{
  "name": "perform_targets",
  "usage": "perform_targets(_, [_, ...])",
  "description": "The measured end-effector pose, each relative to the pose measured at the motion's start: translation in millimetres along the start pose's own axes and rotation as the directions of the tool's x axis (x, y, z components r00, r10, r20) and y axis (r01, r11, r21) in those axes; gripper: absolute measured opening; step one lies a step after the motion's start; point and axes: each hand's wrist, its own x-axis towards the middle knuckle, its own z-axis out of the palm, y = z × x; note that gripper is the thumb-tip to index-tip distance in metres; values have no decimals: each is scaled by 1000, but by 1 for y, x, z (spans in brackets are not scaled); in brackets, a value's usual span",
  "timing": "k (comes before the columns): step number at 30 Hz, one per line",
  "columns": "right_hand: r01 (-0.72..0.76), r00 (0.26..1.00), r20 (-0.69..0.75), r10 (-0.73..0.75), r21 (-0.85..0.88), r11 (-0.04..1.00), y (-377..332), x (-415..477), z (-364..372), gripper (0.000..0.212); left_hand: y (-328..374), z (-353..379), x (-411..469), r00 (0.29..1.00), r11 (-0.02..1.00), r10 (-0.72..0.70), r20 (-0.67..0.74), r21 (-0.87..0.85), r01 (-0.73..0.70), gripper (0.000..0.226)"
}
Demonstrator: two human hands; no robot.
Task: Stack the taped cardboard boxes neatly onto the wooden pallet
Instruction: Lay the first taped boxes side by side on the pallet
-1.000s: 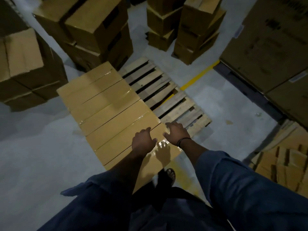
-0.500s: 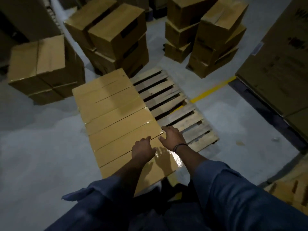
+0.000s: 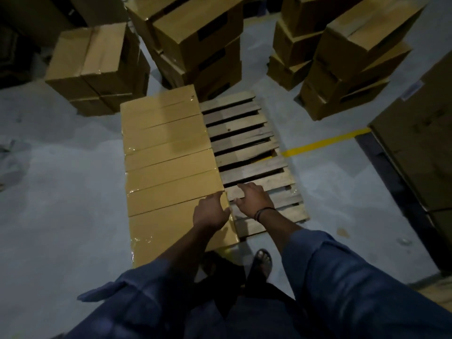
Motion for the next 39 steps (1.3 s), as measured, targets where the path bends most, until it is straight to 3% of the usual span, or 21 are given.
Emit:
perform_targets(6, [5, 1000, 7, -5, -25, 1000, 2, 4, -13, 61, -2, 1, 11, 1000, 999, -18, 19, -26, 18, 70])
perform_targets(13, [-30, 993, -110, 33, 26, 999, 46, 22, -64, 63, 50, -9, 50, 999, 1000, 20, -39, -15, -21, 72])
perform_targets(20, [-53, 986, -152, 61, 54, 997, 141, 50, -135, 64, 162, -3, 93, 996, 998, 63, -67, 7, -63, 73])
perform_targets(29, [-55, 985, -160, 59, 32, 998, 296, 99, -257, 60, 359, 26, 146, 992, 997, 52, -111, -49, -58, 71])
perform_targets(39, [-129, 935, -308, 175, 165, 978, 340, 155, -357, 54, 466, -30, 219, 963, 983, 165, -212, -49, -179, 71])
